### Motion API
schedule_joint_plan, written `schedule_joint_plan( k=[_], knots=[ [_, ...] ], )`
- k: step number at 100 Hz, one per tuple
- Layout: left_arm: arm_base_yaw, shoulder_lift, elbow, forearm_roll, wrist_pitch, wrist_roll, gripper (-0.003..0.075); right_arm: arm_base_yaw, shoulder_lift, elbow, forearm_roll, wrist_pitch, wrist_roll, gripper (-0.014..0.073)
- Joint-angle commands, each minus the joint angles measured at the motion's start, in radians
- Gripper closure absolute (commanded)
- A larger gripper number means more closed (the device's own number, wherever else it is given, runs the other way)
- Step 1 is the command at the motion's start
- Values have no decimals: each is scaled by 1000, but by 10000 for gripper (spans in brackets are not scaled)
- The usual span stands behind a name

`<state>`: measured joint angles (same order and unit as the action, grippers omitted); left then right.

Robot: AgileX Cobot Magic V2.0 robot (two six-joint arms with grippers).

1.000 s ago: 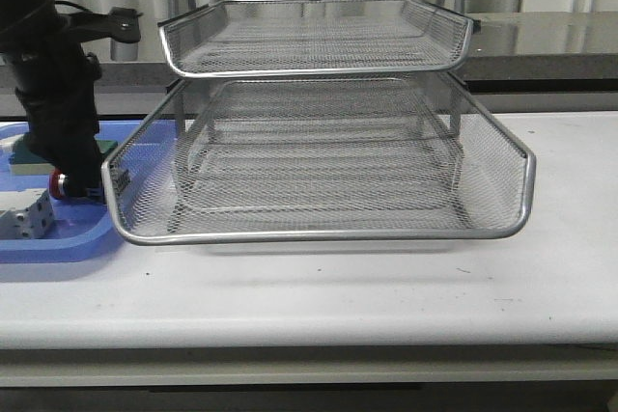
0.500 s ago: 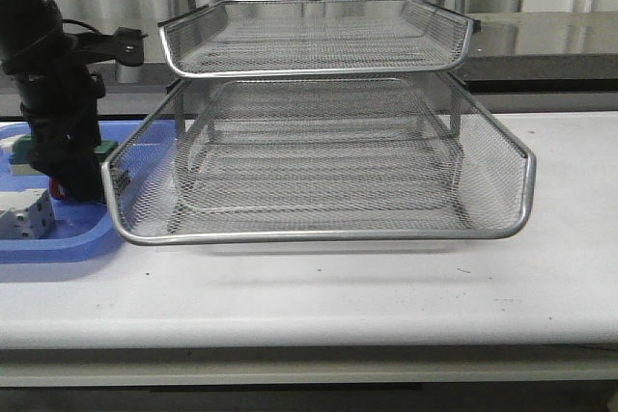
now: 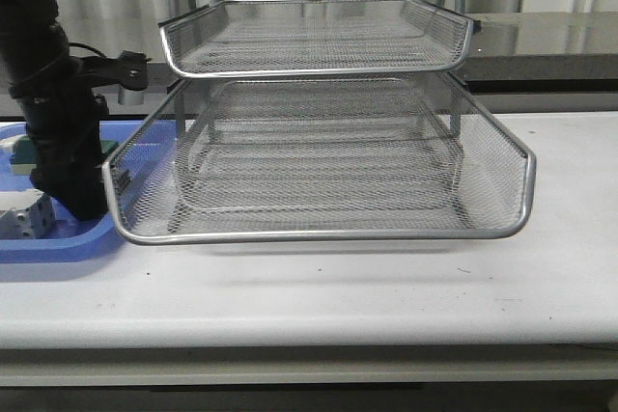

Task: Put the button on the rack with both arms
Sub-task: 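Lower the left gripper onto the red-capped button in the blue tray and grasp, then lift the button with the left gripper and carry it over the pulled-out tray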

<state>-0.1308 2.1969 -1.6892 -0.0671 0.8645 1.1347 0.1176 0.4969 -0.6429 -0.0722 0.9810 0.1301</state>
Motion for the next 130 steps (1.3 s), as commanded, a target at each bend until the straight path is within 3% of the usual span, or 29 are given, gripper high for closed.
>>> schedule_joint_plan(
  k=[1,14,37,51,67,88,130],
  knots=[
    [-5,-58,-31,-4,-25,2,50,-1,1,-34,-16,-51,1,664],
    [-5,-58,-31,-4,-25,2,109,-1,1,-34,-16,-51,1,664],
    [-5,-58,-31,-4,-25,2,413,-1,1,-34,-16,-51,1,664],
    [-5,-58,-31,-2,-25,2,561,-1,1,-34,-16,-51,1,664],
    [-5,-72,-31,0,-25,2,674,-1,1,-34,-16,-51,1,664],
    [-5,-120,-31,0,-21,2,732,-1,1,-34,-16,-51,1,664],
    [-3,-278,-56,0,106,2,733,-1,1,-34,-16,-51,1,664]
  ],
)
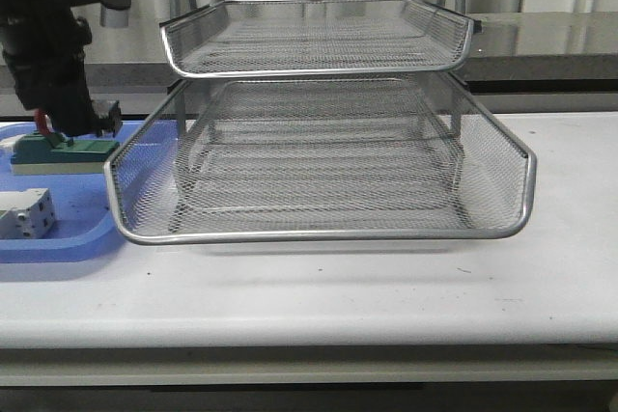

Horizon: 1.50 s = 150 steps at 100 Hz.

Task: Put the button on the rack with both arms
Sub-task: 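Lift the button with the left gripper and carry it over the pulled-out tray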

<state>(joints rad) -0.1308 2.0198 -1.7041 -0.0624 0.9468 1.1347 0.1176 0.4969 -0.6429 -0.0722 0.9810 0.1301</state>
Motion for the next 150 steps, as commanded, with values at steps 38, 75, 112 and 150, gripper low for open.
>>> schedule_joint_plan(
  k=[38,75,112,150],
  knots=[
    [-3,-265,-78,-24,320,-7,733,-1,1,-34,-16,-51,1,664],
    [-31,-401,-70,-160,320,-30,733,-1,1,-34,-16,-51,1,664],
    [-263,-473,49,-160,320,-109,733,-1,1,-34,-16,-51,1,664],
    [-470,-411,67,-210,267,-114,733,-1,1,-34,-16,-51,1,664]
  ],
)
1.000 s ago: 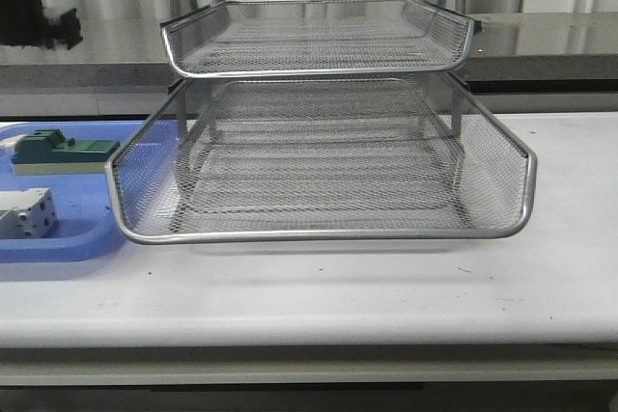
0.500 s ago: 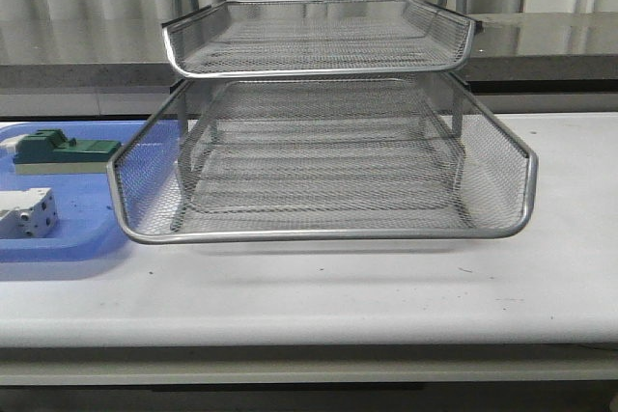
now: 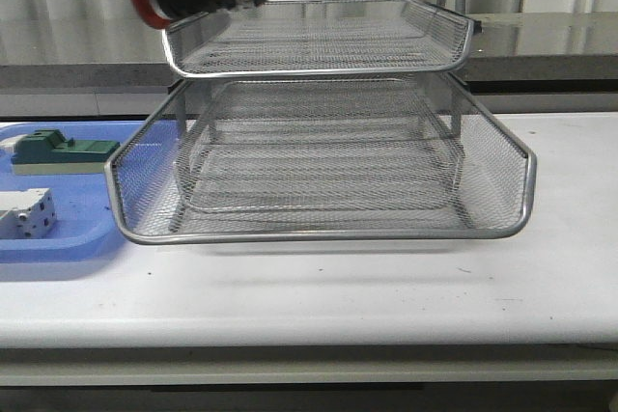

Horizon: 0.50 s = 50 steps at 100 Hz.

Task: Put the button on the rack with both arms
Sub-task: 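Lift the button with the left gripper and carry it over the pulled-out tray, then lower the button into the middle mesh tray and open the left gripper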

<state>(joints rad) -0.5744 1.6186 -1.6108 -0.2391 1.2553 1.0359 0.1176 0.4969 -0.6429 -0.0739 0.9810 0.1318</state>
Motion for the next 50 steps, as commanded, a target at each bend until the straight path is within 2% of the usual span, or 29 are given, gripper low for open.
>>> schedule_joint_plan(
  k=[1,30,50],
  knots=[
    [-29,-4,-26,-33,-48,-15,733,-1,1,-34,-14,-51,0,664],
    [-69,104,-26,-51,-207,-15,733,-1,1,-34,-14,-51,0,664],
    [-90,168,-28,-67,-242,-15,732,-1,1,-34,-14,-51,0,664]
  ],
)
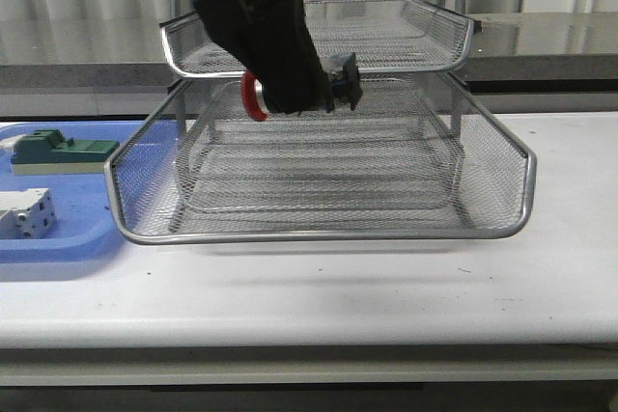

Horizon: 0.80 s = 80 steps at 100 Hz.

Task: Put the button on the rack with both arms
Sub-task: 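Lower the button into the middle mesh tray and open the left gripper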

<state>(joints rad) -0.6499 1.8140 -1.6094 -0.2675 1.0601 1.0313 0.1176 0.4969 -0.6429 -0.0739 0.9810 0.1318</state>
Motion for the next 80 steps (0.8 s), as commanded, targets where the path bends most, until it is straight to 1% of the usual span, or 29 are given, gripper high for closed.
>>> schedule_joint_plan(
  k=[1,20,28,33,40,47,54,55,59,66,80],
  knots=[
    [-14,-24,-29,-39,-49,-10,732,-1,1,-34,-14,-51,0,664],
    [-22,15,-29,-41,-65,-12,727,-1,1,-34,-14,-50,0,664],
    [-25,19,-29,-41,-65,-12,703,-1,1,-34,-14,-50,0,664],
    [-25,21,-29,-41,-65,-12,668,-1,1,-34,-14,-50,0,664],
    [-25,21,-29,-41,-65,-12,591,-1,1,-34,-14,-50,0,664],
    [-25,21,-29,-41,-63,-12,488,-1,1,-34,-14,-50,0,664],
    [-25,21,-29,-41,-63,-12,409,-1,1,-34,-14,-50,0,664],
    [-25,21,-29,-41,-63,-12,386,-1,1,-34,-14,-50,0,664],
    [-25,21,-29,-41,-63,-12,353,-1,1,-34,-14,-50,0,664],
    [-25,21,-29,-41,-63,-12,316,-1,1,-34,-14,-50,0,664],
    [-25,21,-29,-41,-63,-12,309,-1,1,-34,-14,-50,0,664]
  ],
)
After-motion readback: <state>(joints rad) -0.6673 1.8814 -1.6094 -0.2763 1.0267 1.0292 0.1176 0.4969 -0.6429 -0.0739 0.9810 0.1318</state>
